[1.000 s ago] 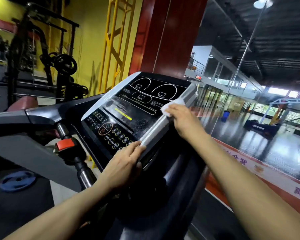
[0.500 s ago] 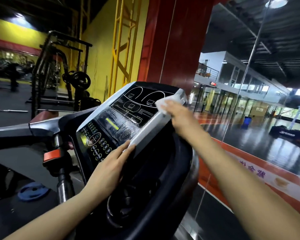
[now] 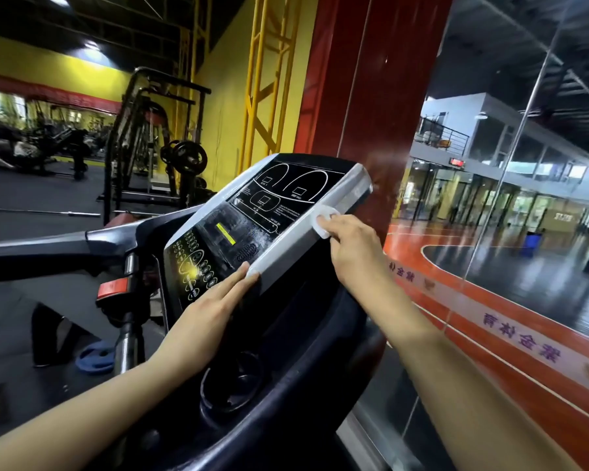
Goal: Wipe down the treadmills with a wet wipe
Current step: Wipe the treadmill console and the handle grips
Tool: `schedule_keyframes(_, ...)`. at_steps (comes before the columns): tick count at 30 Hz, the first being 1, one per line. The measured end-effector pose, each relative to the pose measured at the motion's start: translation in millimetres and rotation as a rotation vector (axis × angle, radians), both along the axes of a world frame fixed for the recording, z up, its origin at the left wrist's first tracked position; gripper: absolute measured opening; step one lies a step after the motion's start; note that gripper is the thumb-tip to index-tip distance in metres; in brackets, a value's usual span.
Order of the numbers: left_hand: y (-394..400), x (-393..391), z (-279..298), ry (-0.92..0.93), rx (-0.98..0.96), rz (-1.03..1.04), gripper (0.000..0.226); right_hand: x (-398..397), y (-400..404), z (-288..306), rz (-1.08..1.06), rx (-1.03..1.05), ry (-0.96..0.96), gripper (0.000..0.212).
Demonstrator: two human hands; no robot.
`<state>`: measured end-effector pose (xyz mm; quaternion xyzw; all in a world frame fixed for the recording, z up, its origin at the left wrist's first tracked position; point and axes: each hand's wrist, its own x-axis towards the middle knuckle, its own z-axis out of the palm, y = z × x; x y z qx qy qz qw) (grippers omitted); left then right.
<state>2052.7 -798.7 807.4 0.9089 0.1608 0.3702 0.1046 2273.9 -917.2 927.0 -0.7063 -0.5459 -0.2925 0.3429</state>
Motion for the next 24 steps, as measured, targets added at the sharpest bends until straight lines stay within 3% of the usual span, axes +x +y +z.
schedule_keyframes(9, -2.4, -5.8, 4.5, 0.049, -0.015, -0.011, 0.09, 14.5, 12.2, 53.9, -0.169, 0.05, -0.004, 0.033)
schedule_keyframes(17, 2.5, -26.5, -1.6, 0.098, 0.0, 0.036, 0.084, -61.8, 19.9, -10.5, 0.19, -0.389, -0.246, 0.029)
schedule_keyframes(20, 9.0, -38.0, -9.8, 0.09, -0.007, 0.053, 0.075, -46.5, 26.0, 13.3, 0.077, -0.362, -0.293, 0.027)
schedule_keyframes(24, 22.9, -46.1, -21.2, 0.097, -0.005, 0.091, 0.065, -16.3, 23.1, 44.5, -0.109, -0.2, -0.188, 0.02)
